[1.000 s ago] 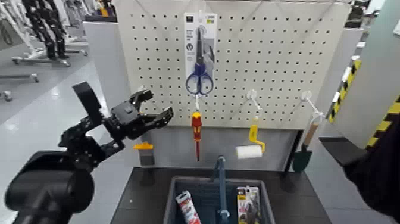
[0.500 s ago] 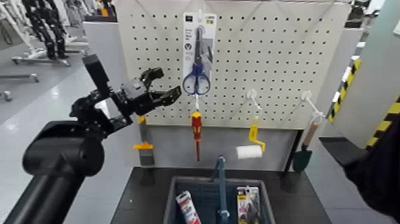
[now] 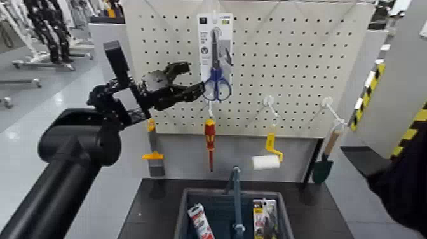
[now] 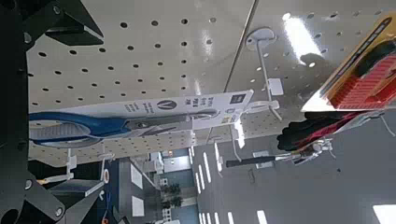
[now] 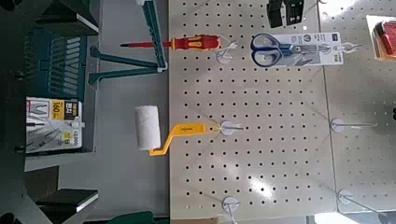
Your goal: Put the blue scissors into the crate.
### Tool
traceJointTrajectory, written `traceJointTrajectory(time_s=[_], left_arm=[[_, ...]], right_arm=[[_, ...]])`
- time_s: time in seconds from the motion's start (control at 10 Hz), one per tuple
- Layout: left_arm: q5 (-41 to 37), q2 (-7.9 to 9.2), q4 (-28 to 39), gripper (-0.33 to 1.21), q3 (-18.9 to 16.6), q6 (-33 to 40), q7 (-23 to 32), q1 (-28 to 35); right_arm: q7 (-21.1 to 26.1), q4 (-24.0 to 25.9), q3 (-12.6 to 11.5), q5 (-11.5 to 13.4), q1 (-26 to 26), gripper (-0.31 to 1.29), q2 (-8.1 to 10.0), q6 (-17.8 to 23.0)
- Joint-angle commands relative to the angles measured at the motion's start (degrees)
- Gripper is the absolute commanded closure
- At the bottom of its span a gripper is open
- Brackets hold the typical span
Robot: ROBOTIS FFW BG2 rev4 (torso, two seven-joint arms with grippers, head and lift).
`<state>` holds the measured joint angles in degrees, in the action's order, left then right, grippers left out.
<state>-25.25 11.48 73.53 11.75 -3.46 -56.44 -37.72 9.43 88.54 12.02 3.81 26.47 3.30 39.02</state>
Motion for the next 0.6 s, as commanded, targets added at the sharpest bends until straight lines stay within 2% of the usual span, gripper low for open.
traceJointTrajectory(time_s=[0.1,0.3,0.4,0.5,0.6], left_arm=[[-0.3,-0.40,-2.9,0.22,2.3,1.3,-0.9,-3.2],[-0.7,-0.76,-4.4,0.24,3.7,2.2,-1.3,-4.8],[-0.6,-0.84,-4.5,0.37,4.1,2.6,-1.4,-5.3],[-0.5,-0.93,-4.8,0.63,4.7,2.7,-1.4,-5.9],[0.1,-1.11,-4.7,0.79,4.8,2.2,-1.4,-6.1]], right_arm=[[0.0,0.0,-0.2,0.0,0.0,0.08,0.04,0.0],[0.0,0.0,-0.3,-0.2,0.0,0.08,0.04,0.0],[-0.1,0.0,-0.3,-0.3,-0.1,0.08,0.04,0.0],[-0.4,-0.1,-0.5,-0.3,-0.1,0.08,0.04,0.0],[-0.5,-0.1,-0.5,-0.5,-0.1,0.08,0.04,0.0]])
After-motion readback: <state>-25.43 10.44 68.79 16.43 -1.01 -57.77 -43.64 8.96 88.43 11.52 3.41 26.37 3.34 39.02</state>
